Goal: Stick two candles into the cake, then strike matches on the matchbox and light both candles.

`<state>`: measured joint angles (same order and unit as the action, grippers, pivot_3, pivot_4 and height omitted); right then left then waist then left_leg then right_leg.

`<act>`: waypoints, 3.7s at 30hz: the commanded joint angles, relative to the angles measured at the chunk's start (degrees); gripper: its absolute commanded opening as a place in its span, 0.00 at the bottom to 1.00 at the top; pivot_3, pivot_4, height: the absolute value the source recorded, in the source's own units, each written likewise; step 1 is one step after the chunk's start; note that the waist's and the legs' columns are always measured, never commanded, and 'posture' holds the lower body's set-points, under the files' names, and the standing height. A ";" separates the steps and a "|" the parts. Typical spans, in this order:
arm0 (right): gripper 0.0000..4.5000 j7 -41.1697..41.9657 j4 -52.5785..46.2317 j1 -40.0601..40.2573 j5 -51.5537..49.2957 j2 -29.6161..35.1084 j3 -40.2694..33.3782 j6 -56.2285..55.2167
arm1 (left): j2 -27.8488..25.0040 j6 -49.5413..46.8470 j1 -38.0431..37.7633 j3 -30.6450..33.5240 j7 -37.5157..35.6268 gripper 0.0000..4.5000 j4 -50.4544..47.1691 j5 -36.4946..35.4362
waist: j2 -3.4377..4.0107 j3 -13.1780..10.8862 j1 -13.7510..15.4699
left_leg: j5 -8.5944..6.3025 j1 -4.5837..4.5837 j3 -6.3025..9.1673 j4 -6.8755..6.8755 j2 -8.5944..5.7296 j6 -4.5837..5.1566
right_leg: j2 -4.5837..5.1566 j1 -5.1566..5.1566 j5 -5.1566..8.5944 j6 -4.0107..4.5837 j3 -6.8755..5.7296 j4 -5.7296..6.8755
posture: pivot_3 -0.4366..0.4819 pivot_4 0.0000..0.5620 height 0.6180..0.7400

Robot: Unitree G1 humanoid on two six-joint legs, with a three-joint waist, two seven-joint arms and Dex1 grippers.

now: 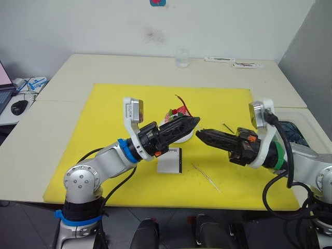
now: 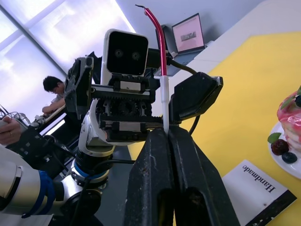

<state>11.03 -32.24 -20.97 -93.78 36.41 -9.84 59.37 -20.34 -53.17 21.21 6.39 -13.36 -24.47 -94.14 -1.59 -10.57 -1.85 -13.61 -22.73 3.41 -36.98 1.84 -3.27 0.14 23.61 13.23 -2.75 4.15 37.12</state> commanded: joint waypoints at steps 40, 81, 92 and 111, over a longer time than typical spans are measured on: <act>0.99 18.75 -6.34 -5.61 36.11 18.87 7.99 -12.56 | -18.23 11.36 3.58 7.71 -5.89 0.00 4.48 23.67 | 0.03 -0.02 0.10 | -0.01 -0.25 -0.07 0.18 -0.01 -0.01 | 0.01 0.43 0.06 0.09 0.01 -0.10 | 0.48 0.27 1.00; 0.99 17.94 -9.95 -8.50 52.87 10.27 13.58 -5.23 | -4.24 31.57 15.19 -4.29 -34.53 0.00 35.38 63.95 | -0.01 -0.04 0.08 | -0.01 -0.48 -0.04 0.17 -0.02 -0.02 | 0.05 0.55 -0.13 -0.23 -0.03 -0.09 | 0.48 0.27 1.00; 0.99 18.29 -10.16 -8.30 52.87 10.16 13.62 -5.08 | -2.84 33.10 15.37 -2.97 -34.12 0.00 36.86 65.58 | -0.01 -0.04 0.08 | -0.01 -0.47 -0.03 0.16 -0.02 -0.02 | 0.05 0.54 -0.14 -0.25 -0.04 -0.06 | 0.48 0.27 1.00; 0.99 18.89 -10.64 -7.74 53.27 10.36 13.95 -4.57 | -2.73 29.73 14.82 -2.02 -36.27 0.00 33.65 64.34 | -0.01 -0.04 0.07 | -0.01 -0.47 -0.02 0.14 -0.02 -0.02 | 0.05 0.53 -0.15 -0.26 -0.05 -0.04 | 0.48 0.27 1.00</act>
<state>29.78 -41.30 -28.45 -41.20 46.67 4.90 55.05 -22.77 -23.62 35.25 3.42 -49.37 11.47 -29.15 -1.61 -10.61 -1.77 -13.63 -23.20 3.40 -36.85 1.82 -3.29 0.19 24.13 13.08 -3.01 4.10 37.08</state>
